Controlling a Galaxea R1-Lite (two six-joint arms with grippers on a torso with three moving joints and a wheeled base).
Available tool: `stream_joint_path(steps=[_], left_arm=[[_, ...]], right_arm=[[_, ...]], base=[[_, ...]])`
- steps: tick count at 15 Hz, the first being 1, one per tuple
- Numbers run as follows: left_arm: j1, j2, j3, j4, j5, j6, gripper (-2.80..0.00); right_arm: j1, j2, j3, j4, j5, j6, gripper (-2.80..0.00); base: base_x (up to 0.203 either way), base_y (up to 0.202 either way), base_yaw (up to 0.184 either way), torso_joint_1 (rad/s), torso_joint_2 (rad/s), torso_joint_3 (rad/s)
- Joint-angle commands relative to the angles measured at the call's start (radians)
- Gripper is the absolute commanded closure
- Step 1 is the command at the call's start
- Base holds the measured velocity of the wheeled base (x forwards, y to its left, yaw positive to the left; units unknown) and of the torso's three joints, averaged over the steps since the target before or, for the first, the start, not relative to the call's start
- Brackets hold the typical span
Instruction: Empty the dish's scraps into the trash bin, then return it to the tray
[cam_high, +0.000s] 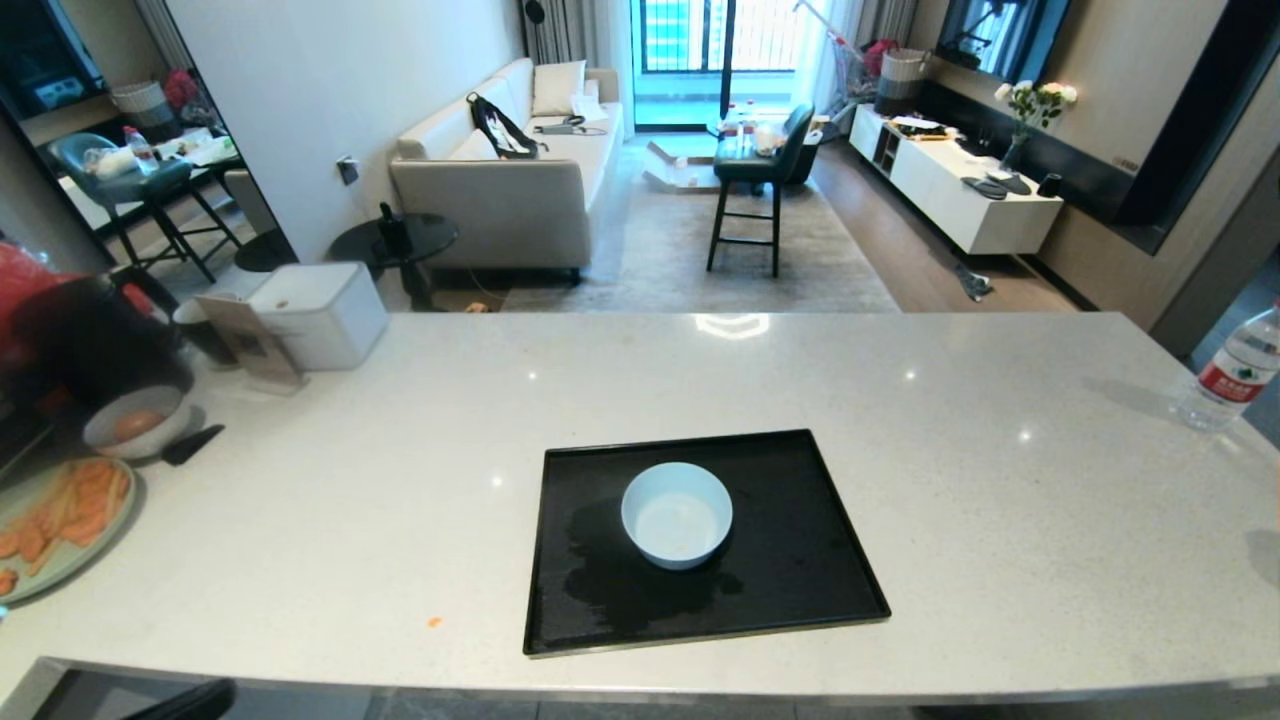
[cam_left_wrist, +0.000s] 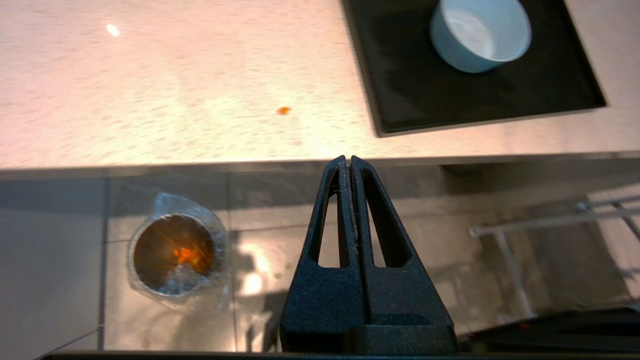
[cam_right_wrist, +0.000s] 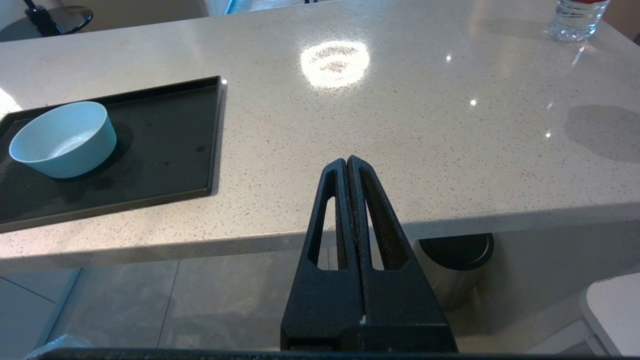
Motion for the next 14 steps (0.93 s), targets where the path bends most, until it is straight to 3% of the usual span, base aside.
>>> stream_joint_path(steps=[1, 3, 4, 6, 8, 9, 14], left_arm=[[0.108, -0.253, 0.104, -0.003, 0.001, 0.051, 0.0], [0.242, -0.37, 0.192, -0.042, -0.001, 0.143, 0.0], [0.262, -0.382, 0.233, -0.106, -0.014, 0.188, 0.0], [0.305, -0.381, 0.265, -0.154, -0.11, 0.249, 0.0], [0.447, -0.384, 0.276, -0.14, -0.222, 0.283, 0.0], [0.495, -0.408, 0.279, -0.135, -0.247, 0.29, 0.0], [0.537, -0.662, 0.278, -0.084, -0.193, 0.292, 0.0]], right_arm=[[0.0, 0.0, 0.0, -0.001, 0.0, 0.001, 0.0], [0.0, 0.0, 0.0, -0.001, 0.0, 0.001, 0.0], [0.0, 0.0, 0.0, -0.001, 0.0, 0.001, 0.0], [0.0, 0.0, 0.0, -0.001, 0.0, 0.001, 0.0], [0.0, 0.0, 0.0, -0.001, 0.0, 0.001, 0.0], [0.0, 0.0, -0.001, -0.001, 0.0, 0.001, 0.0], [0.0, 0.0, 0.0, -0.001, 0.0, 0.001, 0.0]], base=[[0.0, 0.0, 0.0, 0.0, 0.0, 0.0], [0.0, 0.0, 0.0, 0.0, 0.0, 0.0], [0.0, 0.0, 0.0, 0.0, 0.0, 0.0], [0.0, 0.0, 0.0, 0.0, 0.0, 0.0], [0.0, 0.0, 0.0, 0.0, 0.0, 0.0], [0.0, 0.0, 0.0, 0.0, 0.0, 0.0], [0.0, 0.0, 0.0, 0.0, 0.0, 0.0]])
